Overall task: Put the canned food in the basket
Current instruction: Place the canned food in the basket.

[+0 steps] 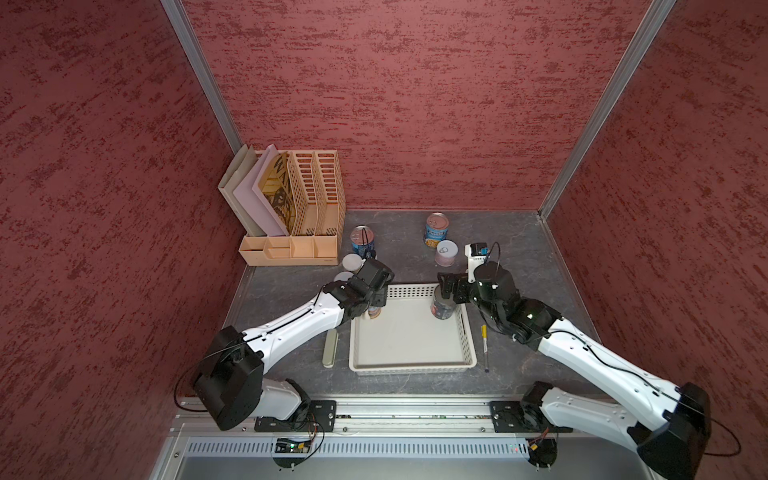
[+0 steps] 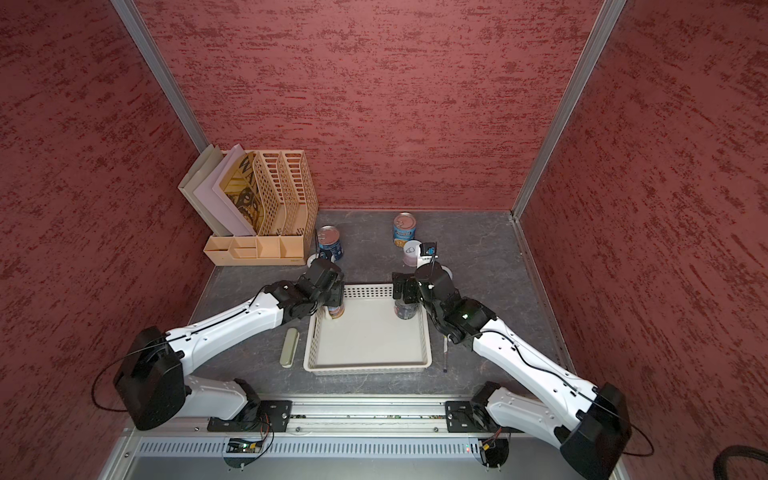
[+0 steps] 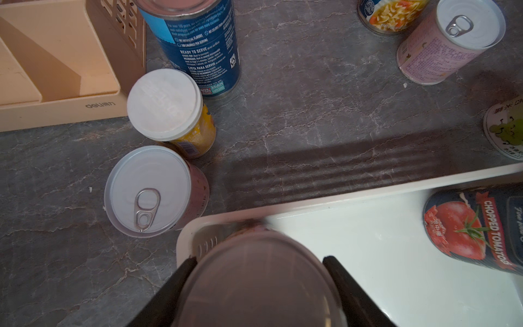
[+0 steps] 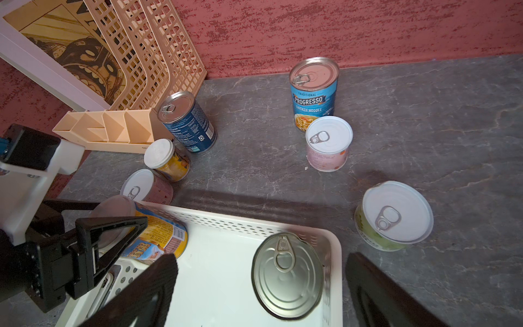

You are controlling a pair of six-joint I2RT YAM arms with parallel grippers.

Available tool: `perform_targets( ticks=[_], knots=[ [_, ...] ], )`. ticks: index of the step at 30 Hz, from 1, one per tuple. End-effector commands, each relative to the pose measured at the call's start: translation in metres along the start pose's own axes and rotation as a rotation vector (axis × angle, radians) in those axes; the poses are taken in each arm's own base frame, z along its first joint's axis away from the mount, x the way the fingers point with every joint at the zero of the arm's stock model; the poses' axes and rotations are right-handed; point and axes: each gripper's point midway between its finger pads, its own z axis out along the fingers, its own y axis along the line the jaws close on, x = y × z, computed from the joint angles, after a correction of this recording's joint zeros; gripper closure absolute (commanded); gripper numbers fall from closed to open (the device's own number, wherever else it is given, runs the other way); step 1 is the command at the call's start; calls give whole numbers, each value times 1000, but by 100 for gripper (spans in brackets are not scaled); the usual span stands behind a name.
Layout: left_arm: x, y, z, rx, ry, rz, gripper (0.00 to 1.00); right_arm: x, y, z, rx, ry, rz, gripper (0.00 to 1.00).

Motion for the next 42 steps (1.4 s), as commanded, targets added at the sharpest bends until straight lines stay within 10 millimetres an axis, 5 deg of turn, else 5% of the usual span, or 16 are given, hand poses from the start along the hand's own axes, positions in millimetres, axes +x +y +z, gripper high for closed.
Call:
perform_targets(
  ticks=[1,15,22,42],
  knots=[
    [-20,1,0,-21,-56,-27,52,-5,2,0,0,-18,8,2],
    [-20,-1,-3,-8,-62,-30,0,-4,2,0,-3,-17,9,2],
    [-25,-2,-11,16,-89,-33,0,-5,2,-1,-3,-19,8,2],
    [-47,2,-78,163,-322,-62,0,-4,2,2,2,-19,4,2]
  ],
)
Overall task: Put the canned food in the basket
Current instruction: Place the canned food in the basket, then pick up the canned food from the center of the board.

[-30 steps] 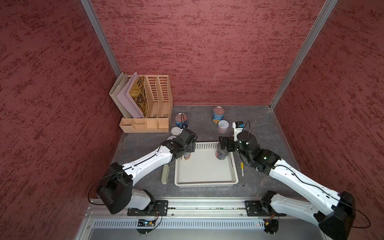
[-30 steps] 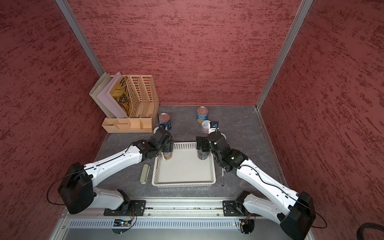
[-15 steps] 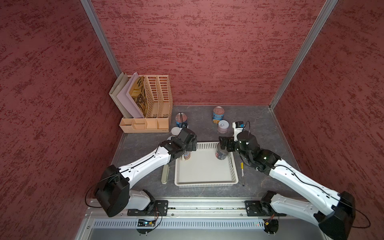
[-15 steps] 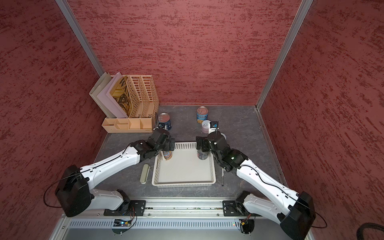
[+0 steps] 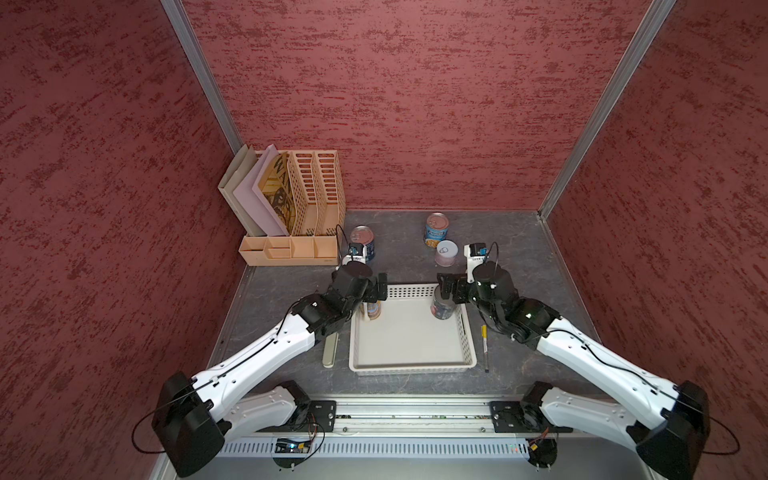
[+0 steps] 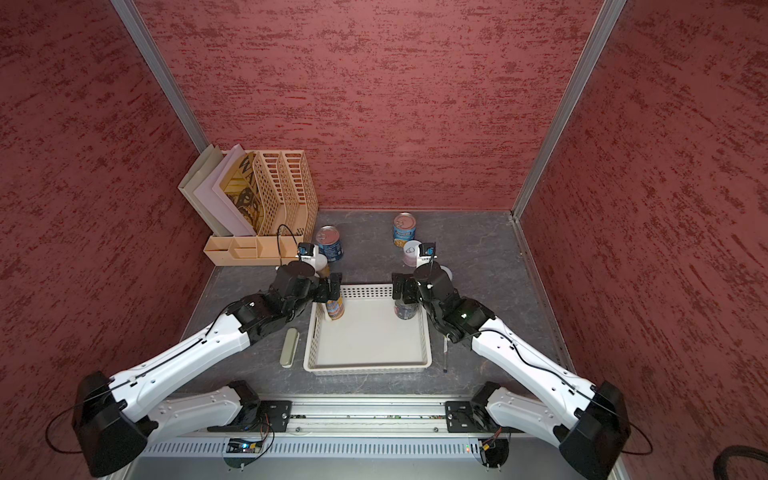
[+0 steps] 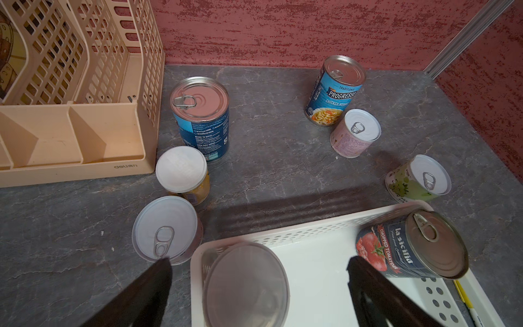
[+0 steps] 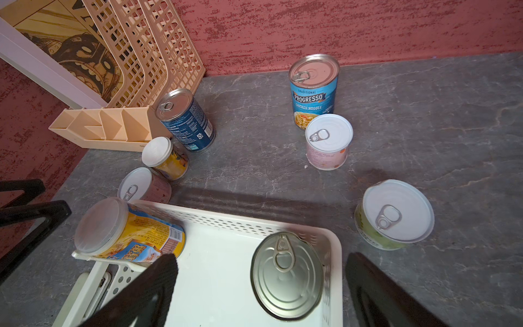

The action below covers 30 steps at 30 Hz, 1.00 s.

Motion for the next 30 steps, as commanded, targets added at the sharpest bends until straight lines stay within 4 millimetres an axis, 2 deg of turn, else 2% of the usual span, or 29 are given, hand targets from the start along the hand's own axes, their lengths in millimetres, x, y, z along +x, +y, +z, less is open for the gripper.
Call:
perform_targets(
  ticks=[1,9,14,24,27,30],
  knots=[
    [-8,-3,-8,35,-53,-3,0,-6,2,-1,-2,-27,7,2],
    [-23,8,-39,68,-179,-55,0,-3,3,7,-3,-28,11,2],
    [-28,19,-54,64,-253,-92,0,-12,7,12,-11,-59,23,2],
    [-23,49,-44,60,-201,-277,0,-56,8,39,43,-126,61,2],
    [-29,60,-53,69,-257,-356,0,-70,9,50,46,-161,65,2],
    [-34,64,-75,146,-411,-381,0,-75,8,67,57,-165,73,1]
  ],
)
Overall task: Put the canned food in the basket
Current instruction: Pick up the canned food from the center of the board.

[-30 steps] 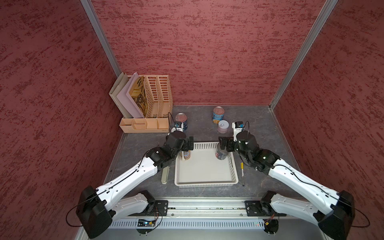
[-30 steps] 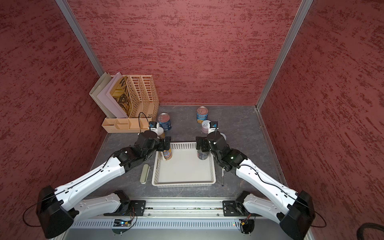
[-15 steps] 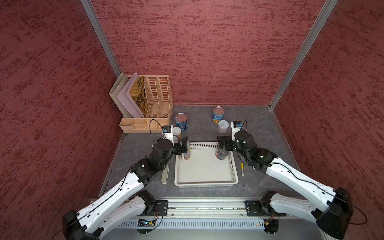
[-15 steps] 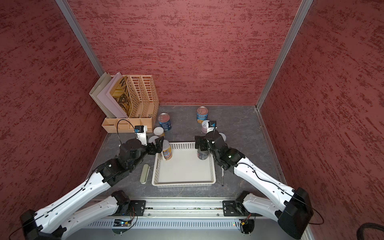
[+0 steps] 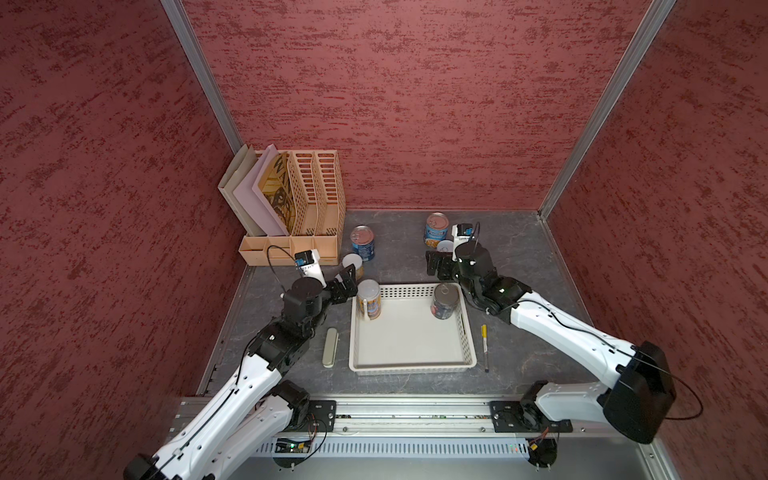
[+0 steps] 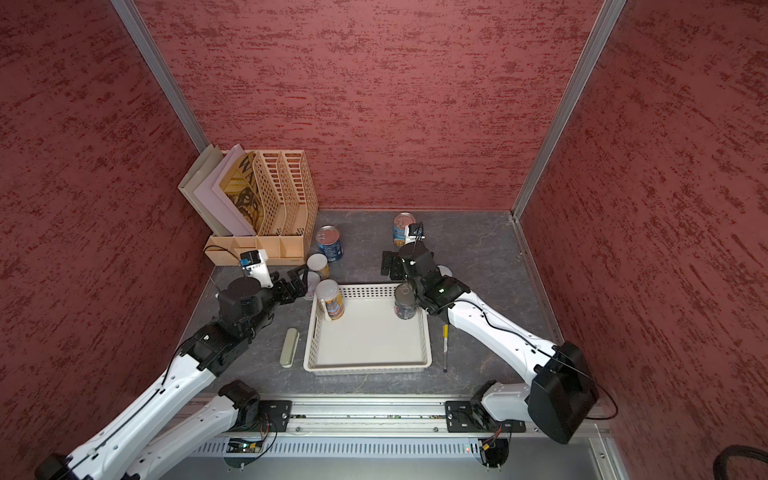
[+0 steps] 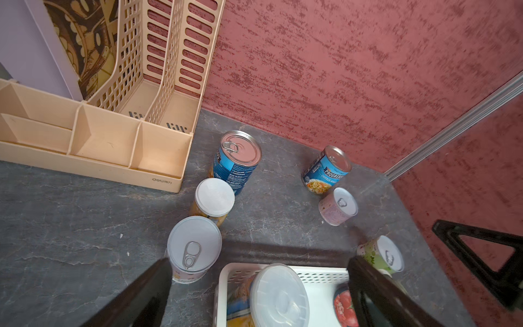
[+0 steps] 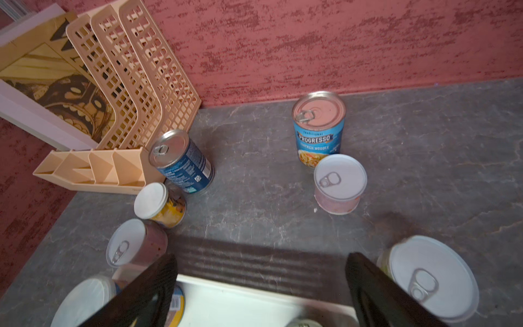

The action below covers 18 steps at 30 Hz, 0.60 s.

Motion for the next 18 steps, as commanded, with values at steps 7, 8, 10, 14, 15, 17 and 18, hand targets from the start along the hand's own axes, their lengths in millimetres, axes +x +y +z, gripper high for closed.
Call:
perform_targets(
  ticks=[7,8,10,14,15,17,18],
  knots=[
    [-19,22,-47,99,-298,-133,0,-17,2,52,43,-40,-18,2],
    [-18,24,-45,85,-290,-136,0,-14,1,57,50,-34,-25,2],
    [-15,28,-37,42,-260,-140,0,-12,-2,64,63,-25,-34,2],
    [-3,40,-17,-48,-184,-172,0,-6,-8,78,82,1,-46,1],
    [0,42,-14,-58,-173,-183,0,-4,-11,82,90,11,-48,2],
    [6,48,-6,-83,-146,-195,0,0,-16,91,110,29,-56,2],
    [7,53,-5,-118,-130,-204,0,1,-20,95,128,38,-61,1]
  ],
)
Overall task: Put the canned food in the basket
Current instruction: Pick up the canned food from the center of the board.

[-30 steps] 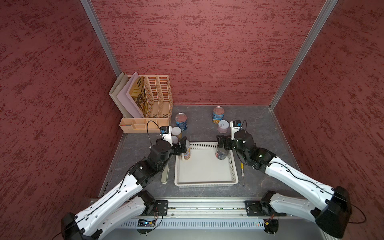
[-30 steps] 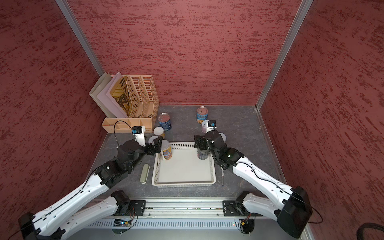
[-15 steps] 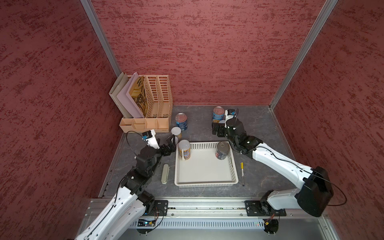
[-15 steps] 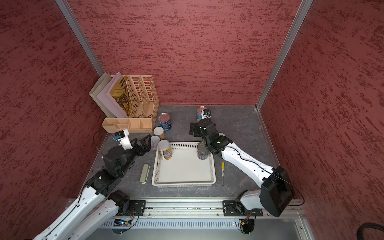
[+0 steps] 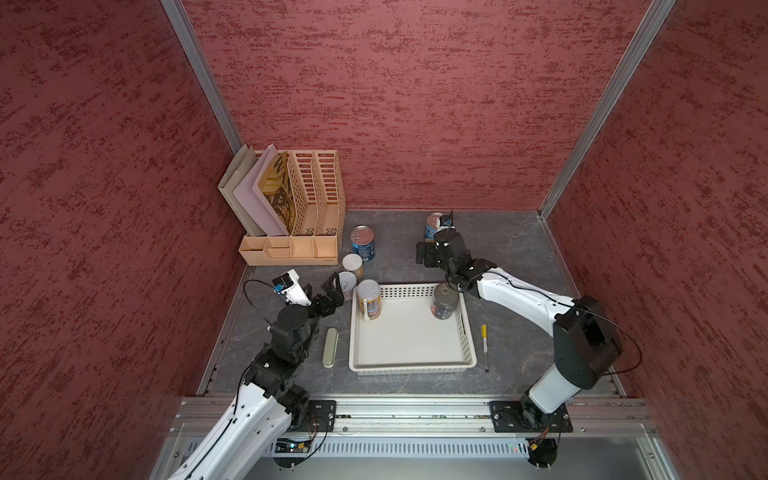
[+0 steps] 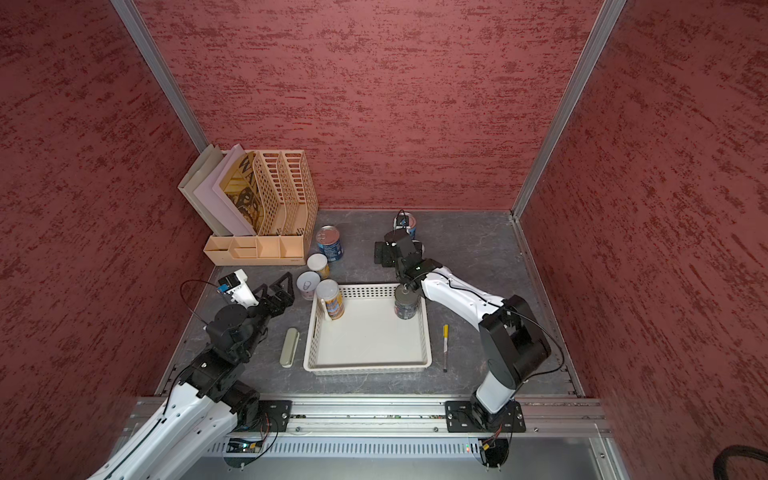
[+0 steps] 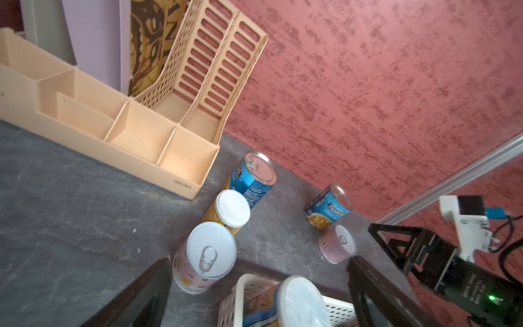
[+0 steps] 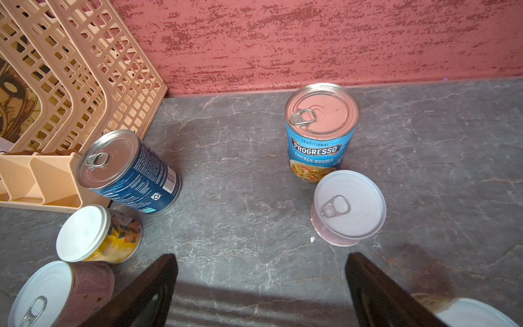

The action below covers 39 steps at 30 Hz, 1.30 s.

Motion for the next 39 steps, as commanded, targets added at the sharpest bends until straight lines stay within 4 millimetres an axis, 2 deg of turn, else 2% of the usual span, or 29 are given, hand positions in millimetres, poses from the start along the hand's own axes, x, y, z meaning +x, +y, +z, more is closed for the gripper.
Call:
perform_targets(
  ticks=[1,6,11,14,18,22,28,39],
  knots=[
    [-9,8,3,-86,13,-52,0,-15,-9,12,48,-19,-10,2],
    [-11,11,6,-130,42,-54,0,-19,-38,38,136,10,2,2],
    [-16,24,1,-184,17,-73,0,-13,-64,79,159,73,35,2],
    [-19,28,-2,-196,9,-86,0,-11,-75,101,171,111,47,2],
    [-20,31,-2,-207,6,-88,0,-13,-85,117,154,106,69,2],
    [-19,32,-1,-210,15,-95,0,-20,-87,128,140,98,59,2],
    [-17,35,1,-219,23,-100,0,-33,-75,143,86,81,22,2],
    [-16,40,3,-229,32,-119,0,-36,-75,181,111,123,5,1]
  ],
)
